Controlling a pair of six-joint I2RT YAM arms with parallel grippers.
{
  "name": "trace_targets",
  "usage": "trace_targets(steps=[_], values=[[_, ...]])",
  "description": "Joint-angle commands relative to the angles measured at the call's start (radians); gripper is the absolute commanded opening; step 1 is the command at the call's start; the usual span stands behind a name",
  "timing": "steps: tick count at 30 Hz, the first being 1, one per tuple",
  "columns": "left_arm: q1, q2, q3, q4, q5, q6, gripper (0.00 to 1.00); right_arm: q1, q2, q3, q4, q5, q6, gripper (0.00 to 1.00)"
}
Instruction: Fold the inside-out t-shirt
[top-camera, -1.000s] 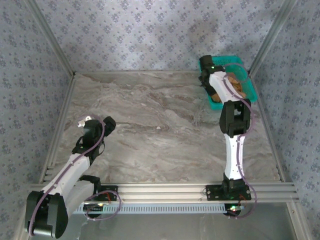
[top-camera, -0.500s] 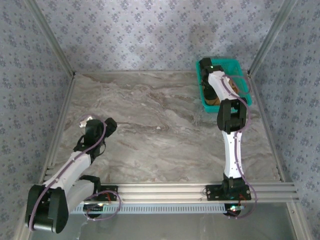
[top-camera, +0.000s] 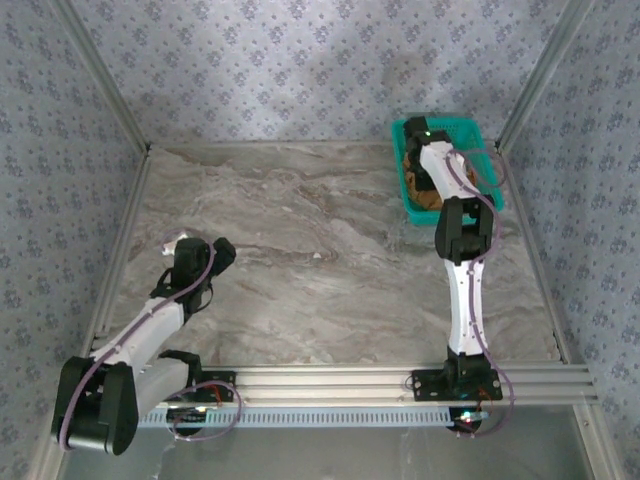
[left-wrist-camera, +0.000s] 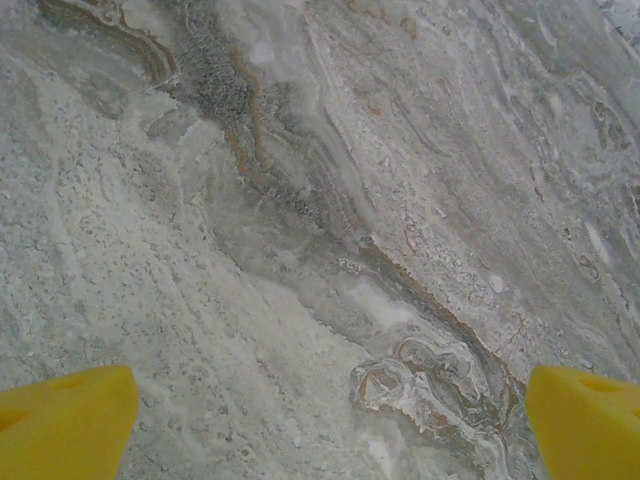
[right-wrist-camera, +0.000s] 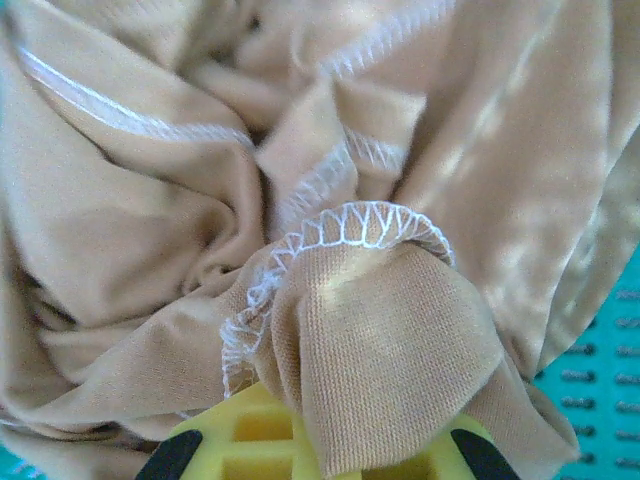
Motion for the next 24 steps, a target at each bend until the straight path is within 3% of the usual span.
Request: trace_targets(steps=[1,6,14,24], values=[[0.009,0.027,0.031,0.044,0.006,0.009,0.97,-0.044,-0.137,0.041,-0.045,0.125,-0.172,0.0],[0.009,0.068,0.036,0.075,0.024,0.075,0.97,-0.059,-0.291,-0.038,0.056,0.113,-0.42,0.0],[-0.035,0.121,0.182,-0.002,0.25,0.183,0.93,-0.065,-0.597,-0.193,0.35,-0.068,-0.739,0.0],[-0.175,0.016,0.175,-0.071,0.302,0.155,0.9,0.024,-0.756,0.034,0.409,-0.243,-0.891,0.0]])
